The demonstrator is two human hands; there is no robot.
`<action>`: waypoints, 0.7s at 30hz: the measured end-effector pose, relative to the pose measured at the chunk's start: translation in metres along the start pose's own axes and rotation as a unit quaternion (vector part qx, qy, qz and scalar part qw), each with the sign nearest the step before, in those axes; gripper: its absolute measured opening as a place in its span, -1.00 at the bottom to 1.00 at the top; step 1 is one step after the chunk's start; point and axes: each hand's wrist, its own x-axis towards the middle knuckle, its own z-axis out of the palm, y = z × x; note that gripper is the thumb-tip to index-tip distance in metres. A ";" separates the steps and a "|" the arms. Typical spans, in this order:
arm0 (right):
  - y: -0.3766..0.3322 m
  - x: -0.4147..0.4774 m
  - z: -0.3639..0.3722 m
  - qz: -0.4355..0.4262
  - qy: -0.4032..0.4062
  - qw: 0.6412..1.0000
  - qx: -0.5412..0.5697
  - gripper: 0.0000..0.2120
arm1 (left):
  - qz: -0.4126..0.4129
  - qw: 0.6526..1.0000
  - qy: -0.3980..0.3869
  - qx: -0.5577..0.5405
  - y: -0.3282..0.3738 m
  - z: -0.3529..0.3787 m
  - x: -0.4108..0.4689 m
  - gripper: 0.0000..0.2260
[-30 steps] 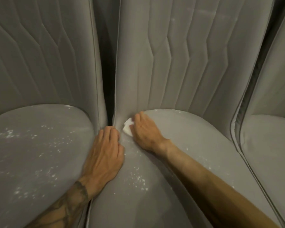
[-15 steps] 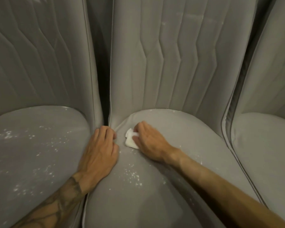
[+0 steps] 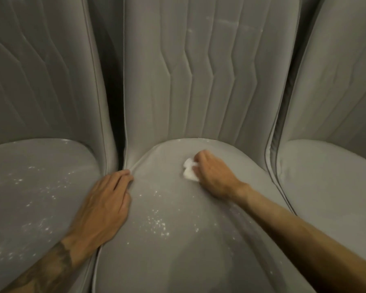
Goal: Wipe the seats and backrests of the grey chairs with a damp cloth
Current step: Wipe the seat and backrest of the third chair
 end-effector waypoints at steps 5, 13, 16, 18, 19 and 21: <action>0.007 -0.006 0.003 0.135 0.042 0.990 -0.010 -0.75 | 0.003 1.000 0.005 -0.007 0.002 0.002 0.001 -0.63; 0.036 -0.038 -0.022 0.111 0.013 0.994 -0.004 -0.76 | 0.011 1.000 0.002 -0.003 0.002 -0.001 0.003 -0.63; 0.021 -0.042 -0.008 0.161 0.044 0.986 -0.010 -0.77 | 0.010 1.000 0.000 -0.002 0.001 0.001 0.003 -0.63; -0.004 -0.055 0.006 0.095 0.029 0.995 0.025 -0.79 | 0.008 1.000 -0.004 -0.003 0.001 0.002 0.002 -0.62; -0.008 -0.063 0.007 0.059 0.014 0.997 0.038 -0.79 | 0.008 1.000 -0.004 -0.002 0.000 0.003 0.002 -0.62; 0.009 -0.068 -0.006 0.036 -0.002 0.999 0.026 -0.79 | 0.010 1.000 -0.001 0.002 -0.001 0.004 0.001 -0.62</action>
